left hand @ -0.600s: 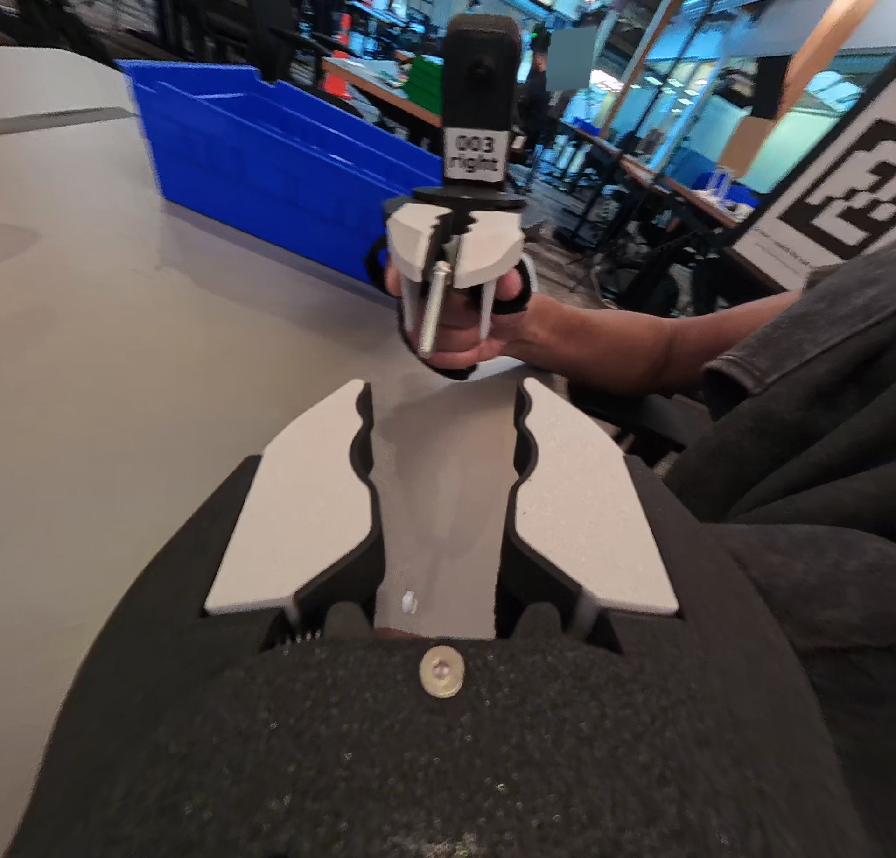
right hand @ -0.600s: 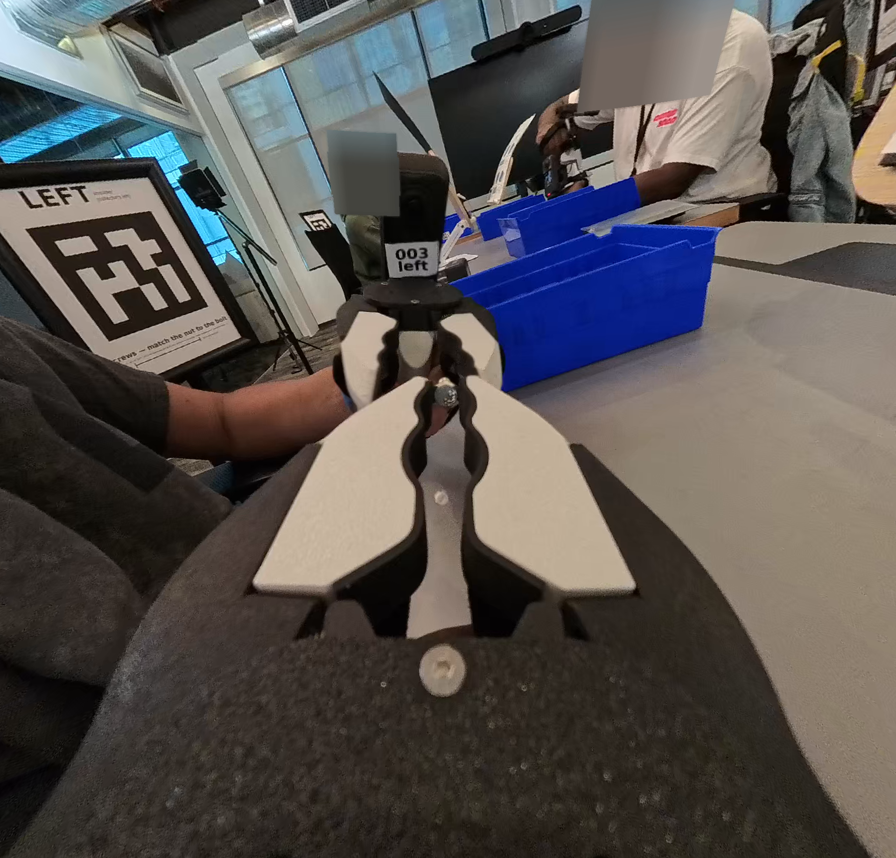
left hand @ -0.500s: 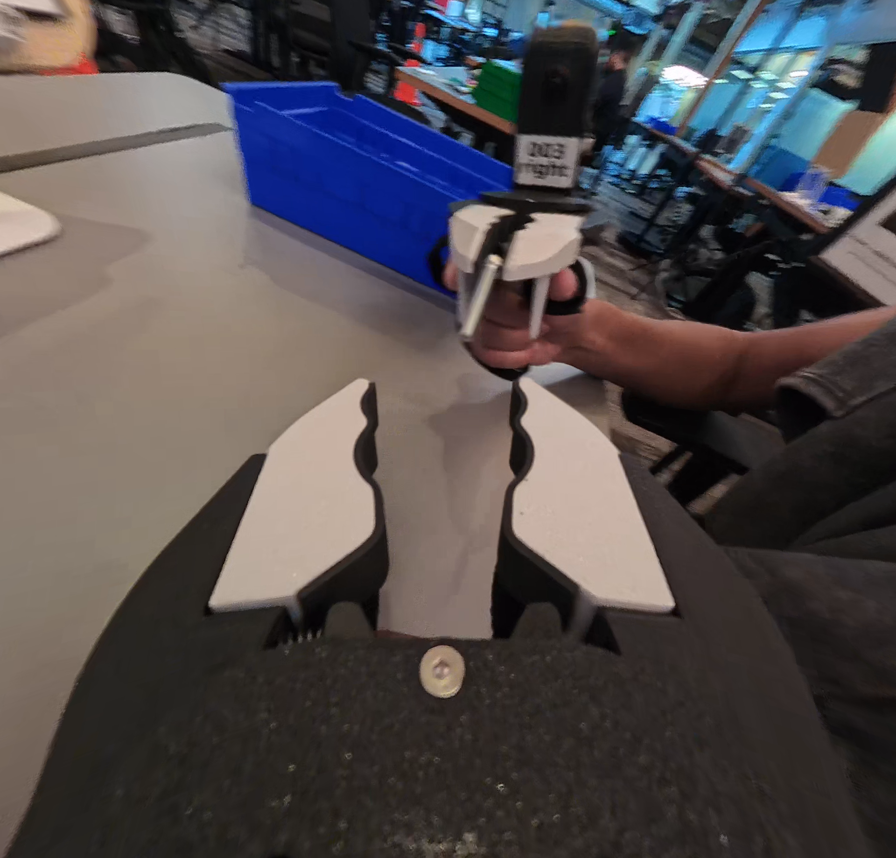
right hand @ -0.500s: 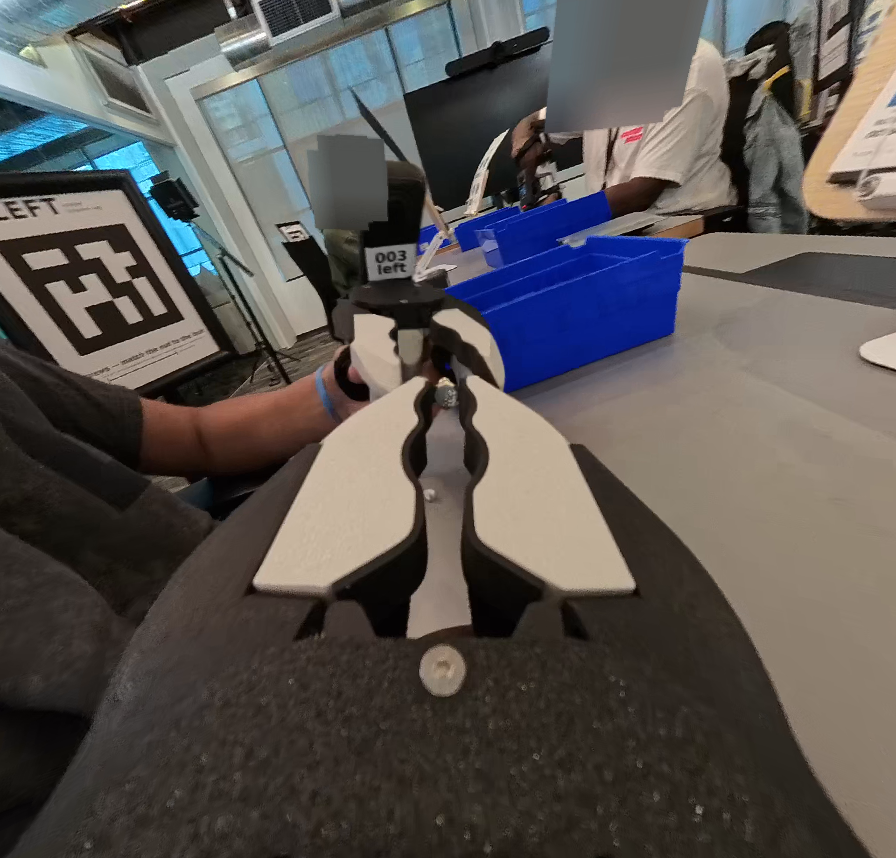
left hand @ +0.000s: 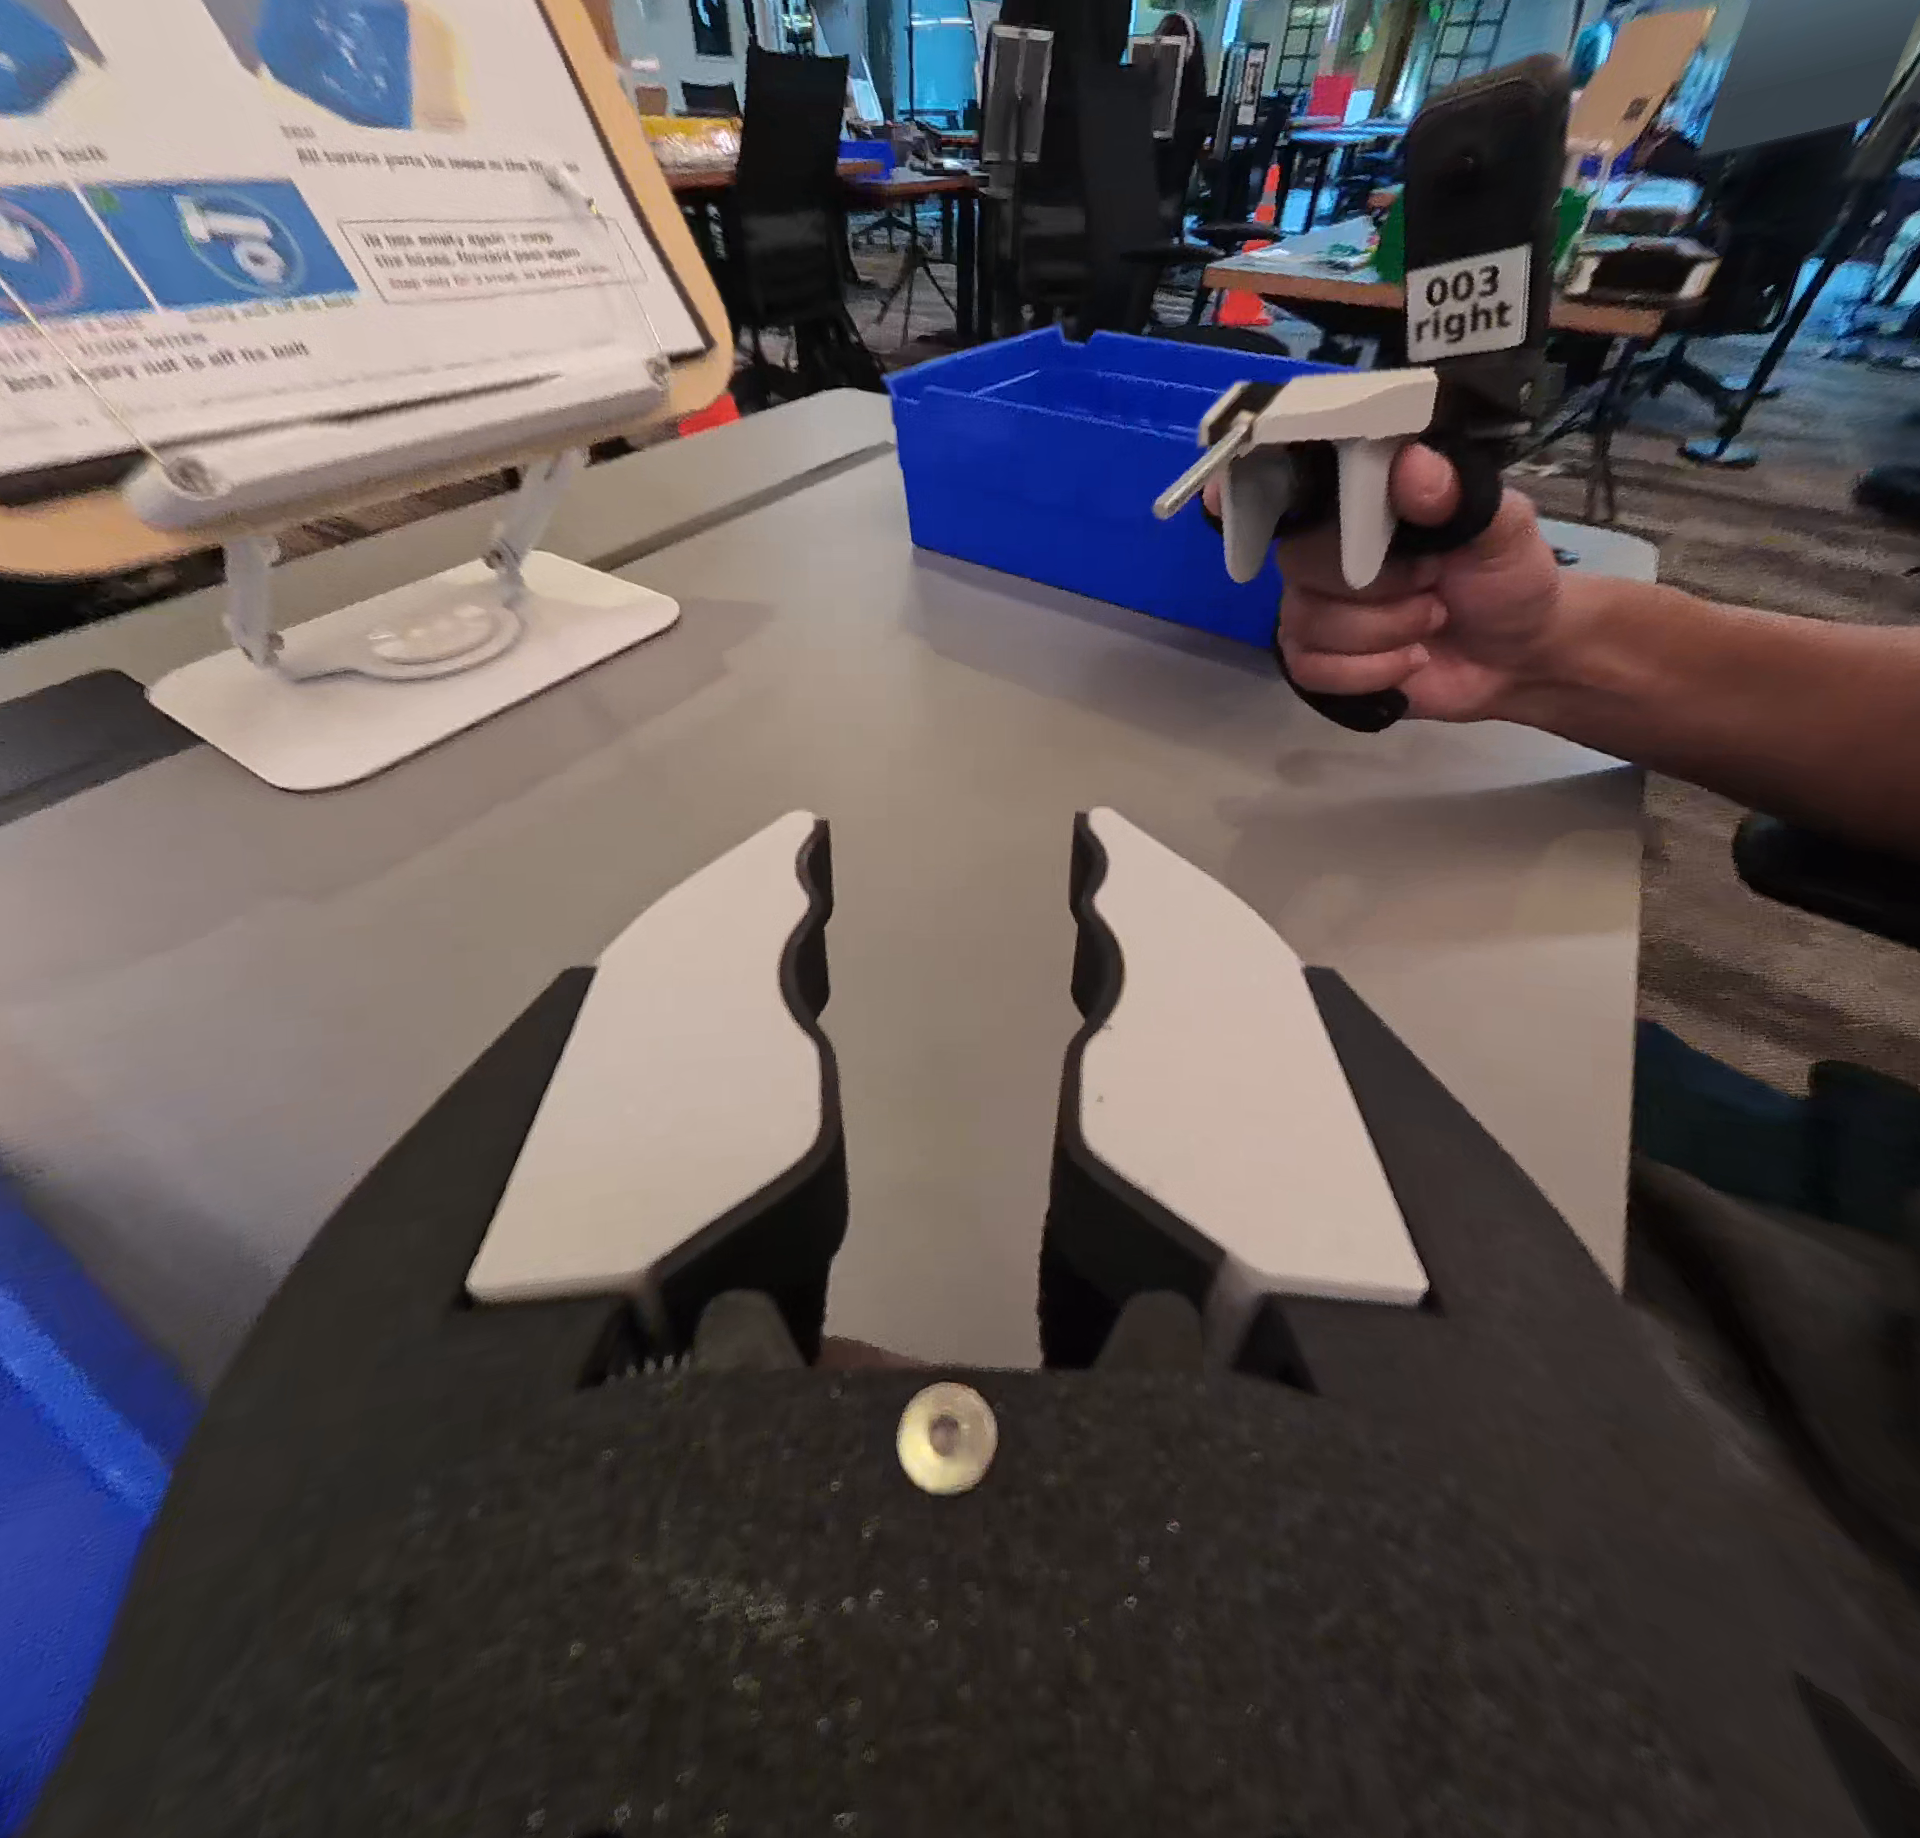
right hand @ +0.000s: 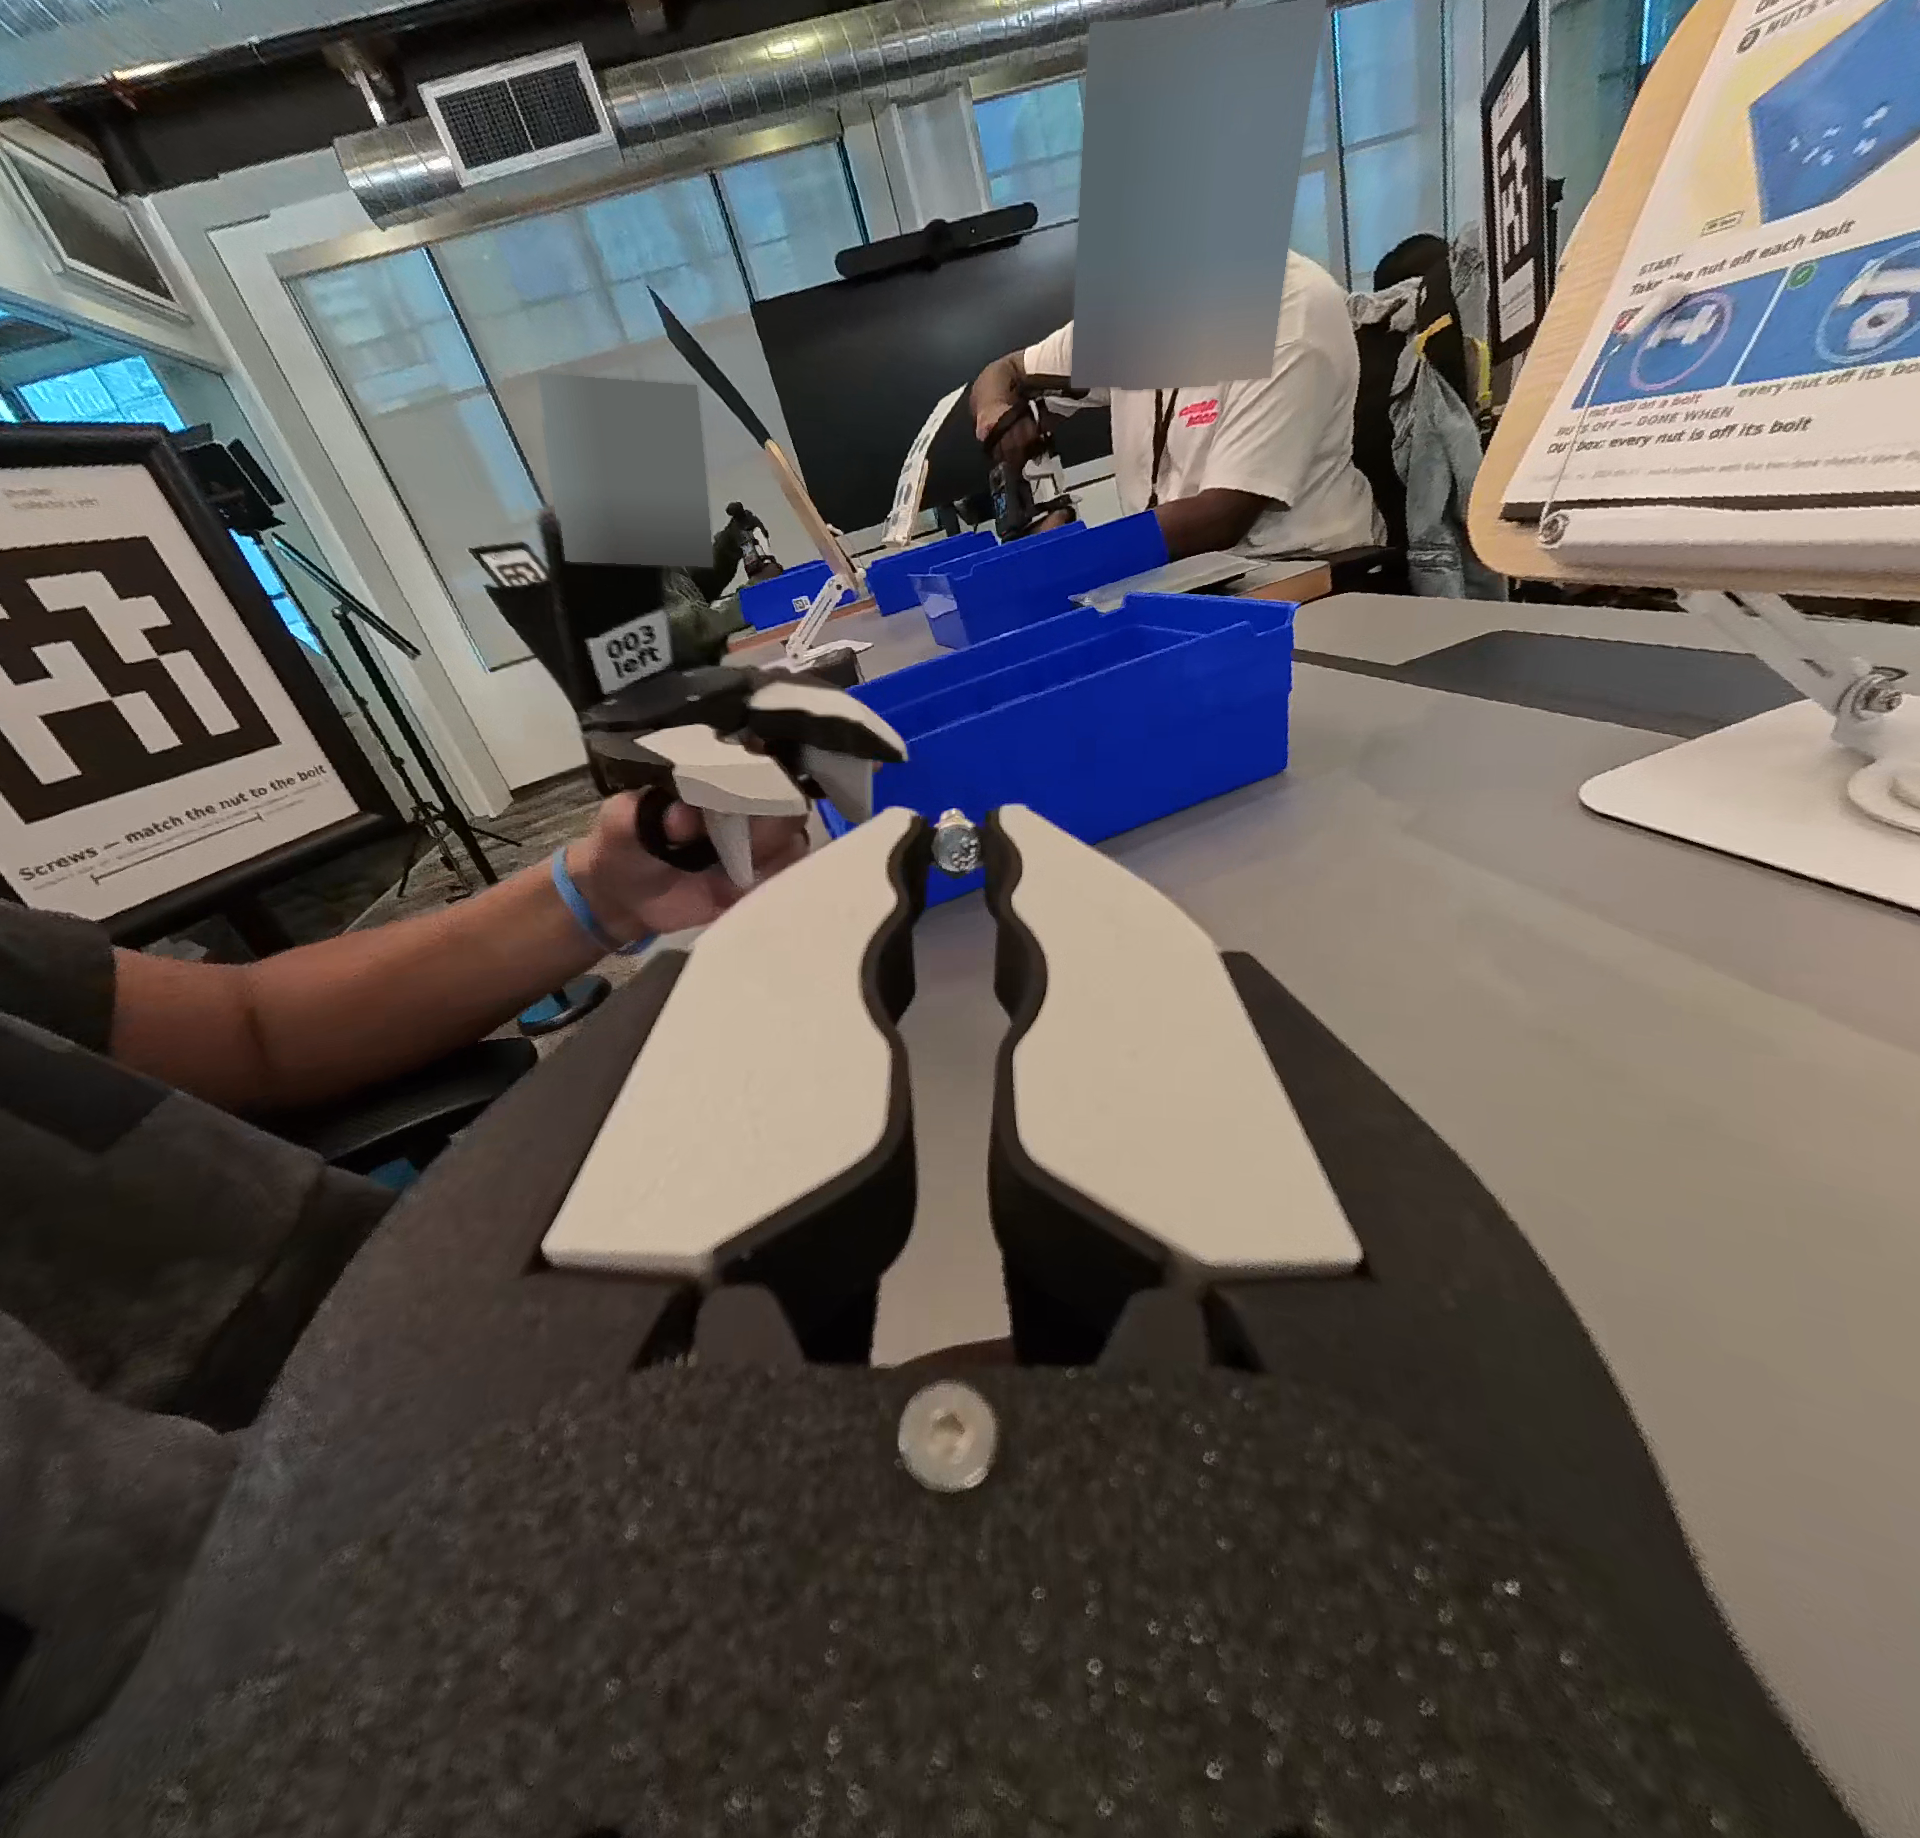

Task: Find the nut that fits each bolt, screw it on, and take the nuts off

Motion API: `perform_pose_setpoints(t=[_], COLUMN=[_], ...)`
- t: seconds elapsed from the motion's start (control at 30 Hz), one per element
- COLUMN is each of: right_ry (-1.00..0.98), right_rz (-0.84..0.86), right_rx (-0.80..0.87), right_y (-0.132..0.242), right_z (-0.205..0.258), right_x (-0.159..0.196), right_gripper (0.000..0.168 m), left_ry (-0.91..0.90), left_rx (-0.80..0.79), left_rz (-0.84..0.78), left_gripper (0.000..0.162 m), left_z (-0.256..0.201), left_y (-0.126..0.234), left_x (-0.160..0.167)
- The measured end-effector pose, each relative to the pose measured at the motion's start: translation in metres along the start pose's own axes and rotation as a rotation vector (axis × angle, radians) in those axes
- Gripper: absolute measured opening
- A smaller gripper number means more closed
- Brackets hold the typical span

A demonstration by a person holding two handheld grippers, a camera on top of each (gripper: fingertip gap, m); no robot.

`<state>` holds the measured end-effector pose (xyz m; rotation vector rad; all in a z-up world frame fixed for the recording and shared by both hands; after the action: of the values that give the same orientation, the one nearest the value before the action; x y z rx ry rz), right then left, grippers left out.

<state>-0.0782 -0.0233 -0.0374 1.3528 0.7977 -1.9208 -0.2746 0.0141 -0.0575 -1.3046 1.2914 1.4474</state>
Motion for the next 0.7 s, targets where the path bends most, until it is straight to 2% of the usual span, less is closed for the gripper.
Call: perform_pose_setpoints(t=[0.1,0.43,0.5,0.57,0.63,0.7], right_ry=[-0.009,0.016,0.067,0.147,0.210,0.193], right_rz=[-0.001,0.032,0.053,0.075,0.130,0.240], right_rx=[-0.002,0.064,0.127,0.214,0.358,0.488], right_y=[0.000,0.001,0.008,0.027,0.058,0.095], right_z=[-0.001,-0.005,-0.006,-0.007,-0.020,-0.044], right_x=[0.000,-0.009,-0.028,-0.061,-0.095,-0.116], right_gripper=[0.010,0.010,0.010,0.010,0.010,0.010], left_ry=[0.067,0.061,0.051,0.018,-0.009,-0.016], left_rx=[0.086,0.136,0.147,0.150,0.140,0.149], left_rz=[-0.001,-0.005,0.016,0.043,0.074,0.094], left_gripper=[0.044,0.045,0.046,0.047,0.049,0.050], left_z=[0.000,-0.034,-0.043,-0.051,-0.055,-0.059], left_y=[-0.006,-0.019,-0.023,-0.025,-0.026,-0.027], left_x=[0.004,-0.005,-0.004,-0.001,0.004,0.008])
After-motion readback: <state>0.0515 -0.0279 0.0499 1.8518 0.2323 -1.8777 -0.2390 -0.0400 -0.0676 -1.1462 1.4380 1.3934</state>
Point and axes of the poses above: each gripper's, where its closed fingertips meet, y back along the fingers, x out of its underside, z = x × y across the jaws, the point moved 3 cm from there along y, back along the fingers, and after that the axes turned 6 degrees about x, right-handed, at the moved point
